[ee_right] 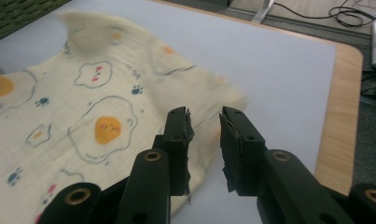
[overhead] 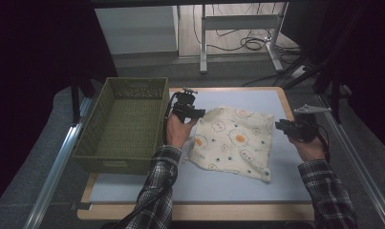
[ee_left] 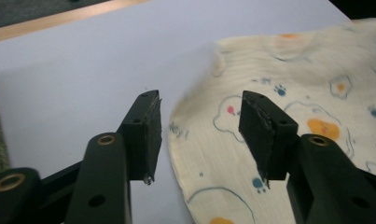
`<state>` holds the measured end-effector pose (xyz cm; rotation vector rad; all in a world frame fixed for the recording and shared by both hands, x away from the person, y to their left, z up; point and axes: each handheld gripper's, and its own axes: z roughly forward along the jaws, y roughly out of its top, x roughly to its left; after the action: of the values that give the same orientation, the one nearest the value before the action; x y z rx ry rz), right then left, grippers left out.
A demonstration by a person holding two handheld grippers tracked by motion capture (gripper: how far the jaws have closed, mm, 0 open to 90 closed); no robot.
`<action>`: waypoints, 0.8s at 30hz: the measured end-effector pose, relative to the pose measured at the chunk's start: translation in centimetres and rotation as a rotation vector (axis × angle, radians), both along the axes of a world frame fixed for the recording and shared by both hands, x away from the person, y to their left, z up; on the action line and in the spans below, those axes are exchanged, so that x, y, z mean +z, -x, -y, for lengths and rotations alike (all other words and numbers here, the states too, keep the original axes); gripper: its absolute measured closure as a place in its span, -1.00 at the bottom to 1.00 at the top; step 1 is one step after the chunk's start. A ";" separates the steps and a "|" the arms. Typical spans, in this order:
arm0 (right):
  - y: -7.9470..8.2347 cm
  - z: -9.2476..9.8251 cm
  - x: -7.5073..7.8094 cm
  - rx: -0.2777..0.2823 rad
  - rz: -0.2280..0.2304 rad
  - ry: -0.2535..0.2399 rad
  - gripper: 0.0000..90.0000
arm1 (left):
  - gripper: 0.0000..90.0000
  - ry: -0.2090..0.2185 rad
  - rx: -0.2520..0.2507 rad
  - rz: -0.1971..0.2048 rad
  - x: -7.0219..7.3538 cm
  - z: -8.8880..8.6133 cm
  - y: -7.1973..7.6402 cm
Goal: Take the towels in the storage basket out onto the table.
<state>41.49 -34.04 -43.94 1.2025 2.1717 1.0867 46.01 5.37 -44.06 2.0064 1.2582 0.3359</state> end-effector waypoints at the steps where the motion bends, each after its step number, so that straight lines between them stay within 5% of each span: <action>1: 0.3 0.0 -0.3 0.007 -0.007 -0.001 0.56 | 0.03 0.003 -0.008 0.000 -0.2 0.1 0.3; 10: 3.8 -0.4 -2.9 0.088 -0.037 0.039 0.43 | -0.05 -0.033 -0.105 0.003 -2.1 1.5 5.1; 14: 5.6 -0.8 -3.8 0.125 -0.042 0.045 0.42 | 0.12 -0.061 -0.124 0.015 -3.2 1.4 7.4; 24: 9.9 -1.4 -5.1 0.215 -0.062 0.007 0.44 | 0.28 -0.052 -0.104 0.041 -6.7 -0.5 12.2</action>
<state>31.63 -32.67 -49.05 1.0306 2.3940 1.1392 33.79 5.84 -50.72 2.0890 1.1257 0.3611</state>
